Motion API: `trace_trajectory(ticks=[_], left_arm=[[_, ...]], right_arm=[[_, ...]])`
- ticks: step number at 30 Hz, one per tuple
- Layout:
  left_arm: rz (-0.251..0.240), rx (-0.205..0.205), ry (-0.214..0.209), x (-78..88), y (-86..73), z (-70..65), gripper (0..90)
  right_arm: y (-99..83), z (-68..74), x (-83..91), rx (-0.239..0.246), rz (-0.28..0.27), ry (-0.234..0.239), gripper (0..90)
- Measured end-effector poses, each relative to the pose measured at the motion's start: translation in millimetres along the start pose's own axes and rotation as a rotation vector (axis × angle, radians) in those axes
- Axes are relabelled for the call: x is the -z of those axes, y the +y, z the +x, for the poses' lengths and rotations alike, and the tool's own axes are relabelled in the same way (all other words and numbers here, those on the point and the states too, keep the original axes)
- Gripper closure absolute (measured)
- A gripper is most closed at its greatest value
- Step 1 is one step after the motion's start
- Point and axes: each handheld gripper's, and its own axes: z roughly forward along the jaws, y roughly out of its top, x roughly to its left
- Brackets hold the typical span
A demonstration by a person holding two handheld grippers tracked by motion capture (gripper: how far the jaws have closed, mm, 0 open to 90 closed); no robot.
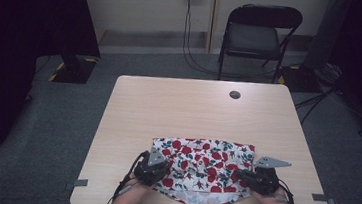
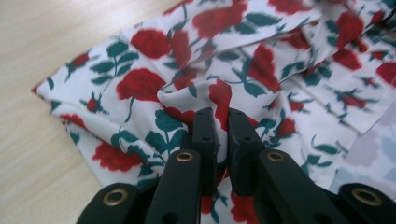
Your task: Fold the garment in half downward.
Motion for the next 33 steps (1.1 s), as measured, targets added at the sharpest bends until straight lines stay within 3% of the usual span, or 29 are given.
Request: trace_trajectory(ticks=[5, 11, 17, 19, 25, 27, 33], left_arm=[[0.008, 0.016, 0.007, -1.7, -10.3, 5.2, 82.6], [0.038, -0.005, 0.02, -4.5, -18.7, 5.9, 82.7], [0.04, -0.015, 0.026, -3.3, -20.0, 5.1, 80.2], [0.032, -0.017, -0.005, -1.3, -19.9, 5.8, 71.7], [-0.023, 0.01, -0.071, 13.1, -6.4, 12.2, 41.3], [-0.026, 0.008, -0.08, 14.7, 1.6, 14.0, 34.8], [0.046, -0.011, -0.059, 0.0, 24.2, 14.1, 17.0]], right_arm=[[-5.8, -4.1, -0.4, -0.009, 0.011, -0.005, 85.6], [-12.5, -1.5, -4.3, 0.06, 0.065, -0.046, 85.5], [-14.1, -2.3, -4.4, 0.062, 0.063, -0.053, 82.6], [-13.3, -2.0, -2.6, 0.065, 0.055, -0.062, 79.9], [-4.0, -1.2, 4.0, 0.04, 0.043, -0.013, 40.2], [1.8, -1.4, 3.3, 0.039, 0.051, 0.01, 30.9], [18.4, 4.6, -7.4, 0.087, 0.067, 0.018, 24.4]])
